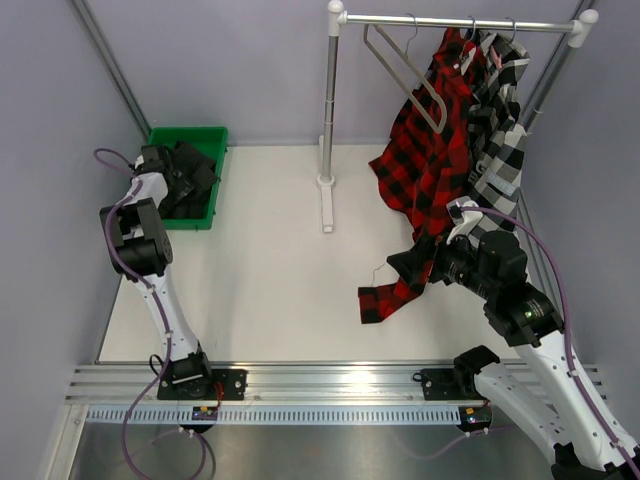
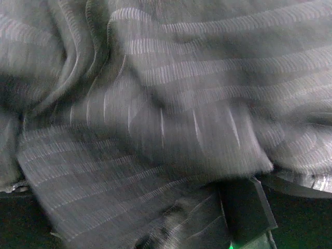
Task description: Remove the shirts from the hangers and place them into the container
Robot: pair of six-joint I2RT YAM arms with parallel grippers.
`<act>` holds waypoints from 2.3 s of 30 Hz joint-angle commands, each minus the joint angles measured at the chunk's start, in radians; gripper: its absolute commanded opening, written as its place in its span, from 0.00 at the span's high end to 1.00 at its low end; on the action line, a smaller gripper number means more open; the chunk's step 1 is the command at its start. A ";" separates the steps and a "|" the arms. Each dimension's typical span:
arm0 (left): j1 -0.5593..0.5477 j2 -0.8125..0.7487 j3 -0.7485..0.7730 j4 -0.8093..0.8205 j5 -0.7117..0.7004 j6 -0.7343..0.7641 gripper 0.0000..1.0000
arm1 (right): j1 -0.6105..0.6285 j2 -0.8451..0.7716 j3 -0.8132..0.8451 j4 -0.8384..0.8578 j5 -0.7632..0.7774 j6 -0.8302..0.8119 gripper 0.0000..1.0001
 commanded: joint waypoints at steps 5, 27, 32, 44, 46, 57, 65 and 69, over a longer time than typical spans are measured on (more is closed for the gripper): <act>0.001 0.024 0.059 -0.045 0.058 -0.005 0.20 | -0.002 0.000 0.000 0.023 -0.007 0.005 0.00; 0.000 -0.553 -0.031 -0.175 0.093 0.016 0.01 | -0.002 -0.098 0.075 -0.044 0.005 -0.004 0.01; 0.000 -0.794 -0.177 -0.166 0.136 0.068 0.01 | -0.002 -0.138 0.106 -0.095 0.039 -0.010 0.00; -0.039 -1.514 -0.496 -0.216 0.245 0.252 0.01 | -0.002 -0.233 0.196 -0.214 0.213 -0.045 0.00; -0.078 -1.565 -0.501 -0.243 0.235 0.278 0.01 | -0.002 -0.247 0.218 -0.233 0.259 -0.055 0.01; -0.302 -1.840 -0.565 -0.398 0.081 0.378 0.01 | -0.002 -0.345 0.206 -0.268 0.485 -0.095 0.01; -0.384 -1.987 -0.709 -0.405 -0.012 0.400 0.01 | 0.000 -0.396 0.146 -0.224 0.533 -0.118 0.00; -0.391 -2.000 -0.734 -0.390 -0.032 0.401 0.01 | -0.002 -0.414 0.131 -0.213 0.536 -0.127 0.01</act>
